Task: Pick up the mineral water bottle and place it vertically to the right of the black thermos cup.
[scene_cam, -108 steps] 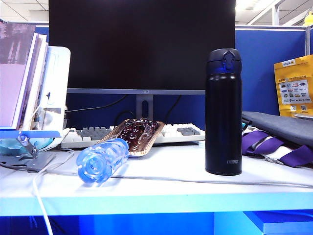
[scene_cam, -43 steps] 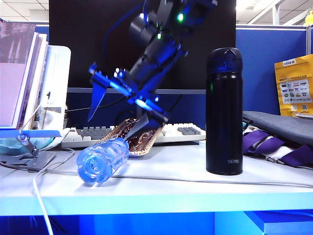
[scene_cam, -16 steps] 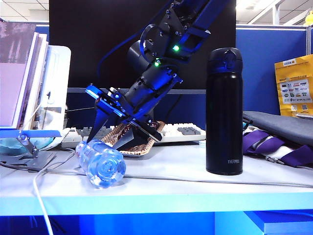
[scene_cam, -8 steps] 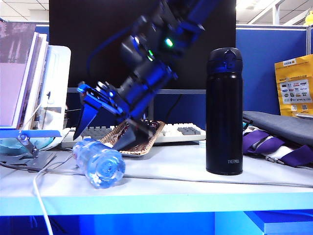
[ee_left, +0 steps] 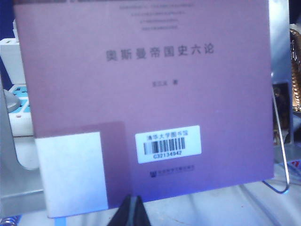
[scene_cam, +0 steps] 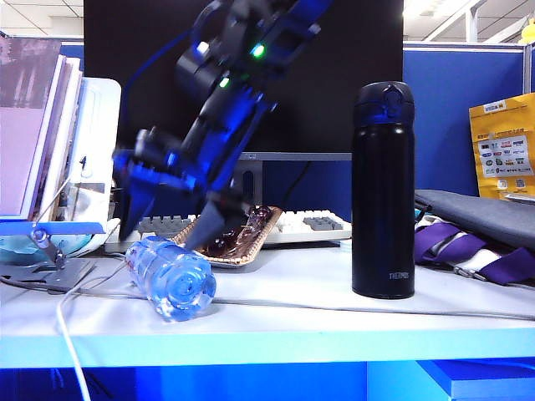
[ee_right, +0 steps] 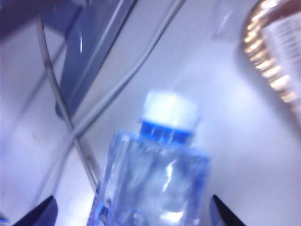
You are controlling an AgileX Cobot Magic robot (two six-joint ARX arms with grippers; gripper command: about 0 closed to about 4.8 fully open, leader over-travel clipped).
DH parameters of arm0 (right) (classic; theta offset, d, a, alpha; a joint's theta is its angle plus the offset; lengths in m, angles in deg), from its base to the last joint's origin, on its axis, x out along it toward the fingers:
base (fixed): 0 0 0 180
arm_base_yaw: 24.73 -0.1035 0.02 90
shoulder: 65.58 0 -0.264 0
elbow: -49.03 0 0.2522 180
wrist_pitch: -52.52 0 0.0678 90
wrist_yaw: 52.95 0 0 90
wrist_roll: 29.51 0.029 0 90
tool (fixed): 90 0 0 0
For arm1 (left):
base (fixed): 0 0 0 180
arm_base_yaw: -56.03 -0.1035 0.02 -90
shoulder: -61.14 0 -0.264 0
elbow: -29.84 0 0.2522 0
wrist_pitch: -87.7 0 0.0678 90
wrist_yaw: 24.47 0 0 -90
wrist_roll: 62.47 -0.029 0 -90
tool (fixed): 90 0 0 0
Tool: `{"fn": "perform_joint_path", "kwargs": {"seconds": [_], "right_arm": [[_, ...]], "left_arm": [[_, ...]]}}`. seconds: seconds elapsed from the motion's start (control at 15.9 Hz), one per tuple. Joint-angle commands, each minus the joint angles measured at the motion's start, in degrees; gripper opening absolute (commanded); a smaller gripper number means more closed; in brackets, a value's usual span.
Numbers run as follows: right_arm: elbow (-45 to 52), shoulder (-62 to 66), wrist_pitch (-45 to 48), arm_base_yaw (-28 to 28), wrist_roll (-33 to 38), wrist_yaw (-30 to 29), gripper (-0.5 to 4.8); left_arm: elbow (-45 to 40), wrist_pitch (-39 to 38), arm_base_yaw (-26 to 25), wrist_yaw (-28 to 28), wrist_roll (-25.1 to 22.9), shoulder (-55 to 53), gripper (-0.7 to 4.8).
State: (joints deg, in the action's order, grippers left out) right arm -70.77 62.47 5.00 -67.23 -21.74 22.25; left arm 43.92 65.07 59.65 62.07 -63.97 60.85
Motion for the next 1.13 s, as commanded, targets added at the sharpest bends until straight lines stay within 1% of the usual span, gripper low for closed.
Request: {"fn": "perform_joint_path", "kwargs": {"seconds": [0.06,0.25,0.44,0.5,0.57,0.63,0.69,0.75,0.82,1.0,1.07,1.13], "right_arm": [[-0.2,1.8,-1.9,-1.7,-2.8,4.1,4.23],[-0.3,1.9,1.1,-2.1,-3.3,7.6,4.23],[-4.0,3.3,0.6,-1.9,-3.4,8.7,4.22],[-5.3,4.0,0.1,-1.9,-3.6,8.6,3.85],[-5.8,4.3,-0.5,-1.9,-3.8,8.5,3.27],[-5.9,5.0,-1.4,-2.0,-3.8,8.2,3.11],[-5.9,5.4,-2.5,-1.9,-3.8,7.0,3.17],[-5.9,5.7,-3.2,-1.9,-3.9,6.0,3.6],[-5.9,5.8,-3.6,-1.9,-4.2,5.1,4.32],[-5.9,5.8,-3.7,-1.9,-4.2,4.5,4.37],[-5.9,6.0,-3.5,-1.9,-4.3,5.0,3.83],[-5.9,6.0,-3.4,-1.9,-4.5,5.9,2.61]], "left_arm": [[0.0,-0.7,-0.1,-0.2,0.0,0.2,-0.05],[0.0,-0.7,-0.1,-0.2,0.0,0.2,-0.05],[0.0,-0.7,-0.1,-0.2,0.0,0.2,-0.05],[0.0,-0.7,-0.1,-0.2,0.0,0.2,-0.05],[0.0,-0.7,-0.1,-0.2,0.0,0.2,-0.05],[0.0,-0.7,-0.1,-0.2,0.0,0.2,-0.05],[0.0,-0.7,-0.1,-0.2,0.0,0.2,-0.05],[0.0,-0.7,-0.1,-0.2,0.0,0.2,-0.05],[0.0,-0.7,-0.1,-0.2,0.0,0.2,-0.05],[0.0,-0.7,-0.1,-0.2,0.0,0.2,-0.05],[0.0,-0.7,-0.1,-0.2,0.0,0.2,-0.05],[0.0,-0.7,-0.1,-0.2,0.0,0.2,-0.05]]}}
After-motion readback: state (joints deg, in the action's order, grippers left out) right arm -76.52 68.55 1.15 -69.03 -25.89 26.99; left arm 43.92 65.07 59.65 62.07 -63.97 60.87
